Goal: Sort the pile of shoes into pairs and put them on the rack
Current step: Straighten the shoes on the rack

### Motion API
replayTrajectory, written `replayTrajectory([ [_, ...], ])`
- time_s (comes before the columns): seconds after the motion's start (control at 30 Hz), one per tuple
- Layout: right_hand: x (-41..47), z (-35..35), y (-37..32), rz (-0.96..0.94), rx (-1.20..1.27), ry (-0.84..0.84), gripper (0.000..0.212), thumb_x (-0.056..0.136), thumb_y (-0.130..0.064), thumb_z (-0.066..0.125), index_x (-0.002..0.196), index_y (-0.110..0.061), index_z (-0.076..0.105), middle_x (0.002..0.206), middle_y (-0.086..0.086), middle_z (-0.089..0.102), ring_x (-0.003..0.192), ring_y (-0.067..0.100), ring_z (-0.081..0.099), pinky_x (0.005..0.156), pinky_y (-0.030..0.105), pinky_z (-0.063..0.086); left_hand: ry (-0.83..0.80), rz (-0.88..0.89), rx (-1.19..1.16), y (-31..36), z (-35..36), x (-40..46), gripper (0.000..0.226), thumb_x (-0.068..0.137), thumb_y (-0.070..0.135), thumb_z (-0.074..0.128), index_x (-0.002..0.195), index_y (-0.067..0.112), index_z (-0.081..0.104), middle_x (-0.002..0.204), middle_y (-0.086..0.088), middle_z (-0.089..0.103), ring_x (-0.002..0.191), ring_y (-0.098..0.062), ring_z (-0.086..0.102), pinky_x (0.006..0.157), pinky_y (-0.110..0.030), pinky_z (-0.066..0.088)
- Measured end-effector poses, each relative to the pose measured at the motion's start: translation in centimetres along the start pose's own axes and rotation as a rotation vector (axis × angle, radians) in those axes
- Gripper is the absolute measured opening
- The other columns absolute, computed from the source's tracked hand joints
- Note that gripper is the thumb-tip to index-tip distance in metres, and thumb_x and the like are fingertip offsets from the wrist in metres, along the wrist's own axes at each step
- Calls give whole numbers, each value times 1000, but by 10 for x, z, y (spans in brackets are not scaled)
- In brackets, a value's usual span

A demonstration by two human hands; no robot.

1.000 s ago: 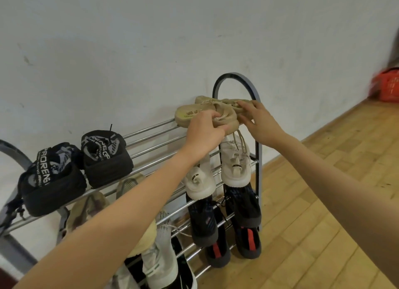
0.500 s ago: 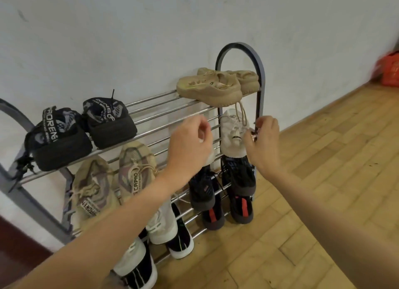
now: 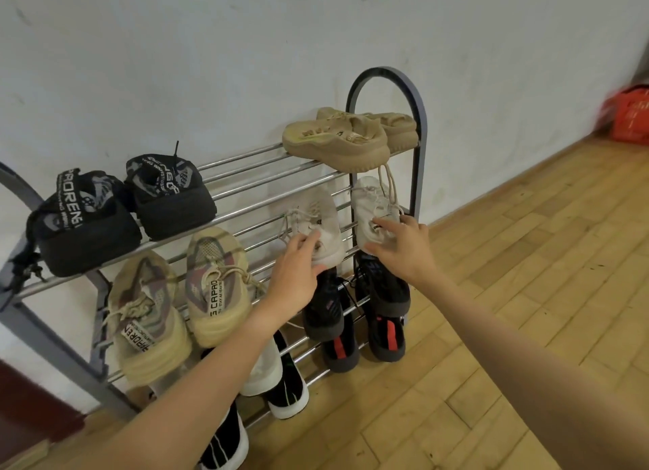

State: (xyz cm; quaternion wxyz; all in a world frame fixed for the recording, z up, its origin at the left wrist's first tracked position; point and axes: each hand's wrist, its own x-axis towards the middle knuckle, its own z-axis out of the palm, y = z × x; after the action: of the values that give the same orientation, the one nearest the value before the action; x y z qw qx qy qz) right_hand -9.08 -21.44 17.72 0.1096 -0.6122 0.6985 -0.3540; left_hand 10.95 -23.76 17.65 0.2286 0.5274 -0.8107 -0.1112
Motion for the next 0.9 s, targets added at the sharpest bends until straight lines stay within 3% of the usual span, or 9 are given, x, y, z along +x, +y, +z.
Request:
replayTrajectory([
  [0.17,-12,-1,25,-57,145,-47,48,86,-31,69,131,-35,56,149,6,42,141,30,26,111,43,24,77,50,39,2,1,-5,59,92,23,60,145,13,37,128,-7,44,114,-21,54,97,-34,46],
  [0.3,1,-8,27,-115,243,6,40,88,-13,66,127,-22,61,145,4,45,139,18,34,102,23,27,121,95,116,8,5,-5,55,93,29,58,141,13,39,124,-8,41,111,-23,50,94,-31,44],
  [0.47,30,-11,23,-46,250,51,36,88,-4,64,122,-15,62,141,11,43,132,25,42,98,19,27,127,65,25,13,9,0,55,89,32,63,138,20,43,128,-7,36,112,-22,49,90,-25,41],
  [0.67,46,-4,30,8,261,77,34,88,-1,63,120,-11,61,141,12,44,129,29,45,98,23,31,40,-125,-91,7,2,13,82,76,42,75,146,26,35,150,-14,17,136,-33,33,110,-37,31],
  [0.73,45,0,33,-1,274,80,34,89,-2,63,121,-12,61,143,11,43,130,28,44,99,24,31,-29,-138,-188,5,0,20,90,72,41,79,148,23,33,154,-12,26,139,-29,34,110,-38,31],
  [0.83,41,1,39,-33,277,92,35,90,-4,61,124,-12,61,143,11,44,132,26,42,105,27,29,-75,-112,-338,4,2,26,81,69,34,82,140,17,47,137,0,55,125,-19,51,102,-30,40],
  [0.9,41,0,45,-57,273,134,32,91,-6,60,122,-13,62,135,10,51,124,26,49,109,35,38,-39,-111,-351,5,7,28,76,67,37,83,134,17,54,129,2,62,117,-16,56,100,-32,45],
])
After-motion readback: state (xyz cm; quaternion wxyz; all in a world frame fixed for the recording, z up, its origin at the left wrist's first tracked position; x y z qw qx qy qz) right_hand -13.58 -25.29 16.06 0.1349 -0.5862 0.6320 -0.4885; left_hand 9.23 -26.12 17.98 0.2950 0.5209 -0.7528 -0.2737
